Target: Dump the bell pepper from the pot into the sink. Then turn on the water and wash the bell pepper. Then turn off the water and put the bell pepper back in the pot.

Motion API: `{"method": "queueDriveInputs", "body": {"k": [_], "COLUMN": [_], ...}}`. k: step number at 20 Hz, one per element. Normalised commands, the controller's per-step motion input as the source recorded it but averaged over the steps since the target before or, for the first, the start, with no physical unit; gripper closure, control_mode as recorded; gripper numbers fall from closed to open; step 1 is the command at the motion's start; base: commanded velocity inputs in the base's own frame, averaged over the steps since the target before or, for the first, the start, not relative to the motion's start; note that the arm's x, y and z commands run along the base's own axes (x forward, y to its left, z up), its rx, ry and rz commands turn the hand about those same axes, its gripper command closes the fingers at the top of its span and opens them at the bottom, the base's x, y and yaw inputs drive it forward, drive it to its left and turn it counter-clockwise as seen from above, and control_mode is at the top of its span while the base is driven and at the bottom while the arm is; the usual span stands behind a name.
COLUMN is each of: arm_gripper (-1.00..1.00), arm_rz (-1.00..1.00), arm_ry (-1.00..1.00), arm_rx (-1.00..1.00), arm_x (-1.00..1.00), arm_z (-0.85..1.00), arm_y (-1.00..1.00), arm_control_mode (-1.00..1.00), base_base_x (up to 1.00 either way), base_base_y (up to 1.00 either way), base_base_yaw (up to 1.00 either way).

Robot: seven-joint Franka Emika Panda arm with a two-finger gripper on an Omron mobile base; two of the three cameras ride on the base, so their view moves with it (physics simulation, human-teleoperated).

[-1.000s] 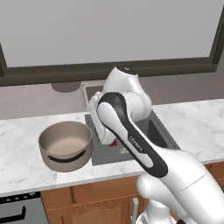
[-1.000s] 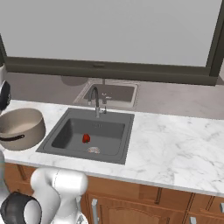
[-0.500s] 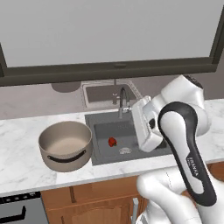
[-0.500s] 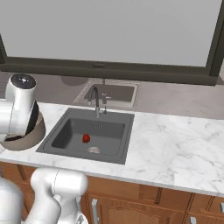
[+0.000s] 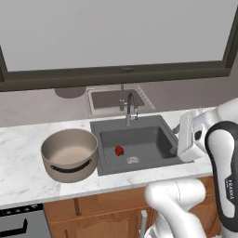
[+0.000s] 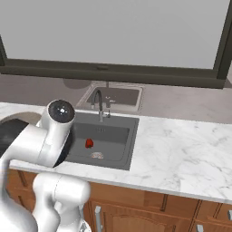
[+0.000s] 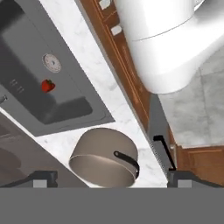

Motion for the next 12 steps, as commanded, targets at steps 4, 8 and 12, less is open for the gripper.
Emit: {"method": "queueDriveInputs", "body": {"k": [4,8,12], "arm_gripper": [-1.0,-1.0,-1.0], "arm_rz": [-0.24,-0.2,-0.09], "arm_ry": [0.08,0.1,0.07], "arm_rx": [0.11,0.15,0.22], "arm_x": [0.55,0.69,0.83], "arm_z": [0.0,0.0,0.0], "arm_y": [-0.99,-0.88,-0.68], "arm_control_mode": [-1.0,-1.0,-1.0], "base_base_x": [0.0,0.0,0.0], "base_base_y": [0.0,0.0,0.0], "base_base_yaw": [0.0,0.0,0.0]}}
